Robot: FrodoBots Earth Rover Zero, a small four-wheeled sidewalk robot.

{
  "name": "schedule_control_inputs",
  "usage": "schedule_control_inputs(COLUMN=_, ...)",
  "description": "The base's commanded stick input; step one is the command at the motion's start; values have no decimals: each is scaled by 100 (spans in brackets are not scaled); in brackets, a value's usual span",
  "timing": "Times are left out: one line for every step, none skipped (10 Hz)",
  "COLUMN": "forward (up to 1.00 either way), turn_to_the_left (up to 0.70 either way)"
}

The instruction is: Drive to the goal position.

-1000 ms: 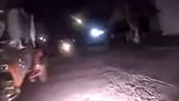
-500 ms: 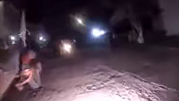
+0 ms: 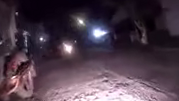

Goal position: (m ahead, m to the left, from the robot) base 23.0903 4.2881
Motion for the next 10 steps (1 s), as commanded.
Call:
schedule_control_inputs(forward=70, turn_to_the_left=0)
schedule_control_inputs(forward=70, turn_to_the_left=0)
schedule_control_inputs(forward=70, turn_to_the_left=0)
schedule_control_inputs(forward=70, turn_to_the_left=0)
schedule_control_inputs(forward=70, turn_to_the_left=0)
schedule_control_inputs(forward=70, turn_to_the_left=0)
schedule_control_inputs(forward=70, turn_to_the_left=0)
schedule_control_inputs(forward=70, turn_to_the_left=0)
schedule_control_inputs(forward=70, turn_to_the_left=0)
schedule_control_inputs(forward=70, turn_to_the_left=0)
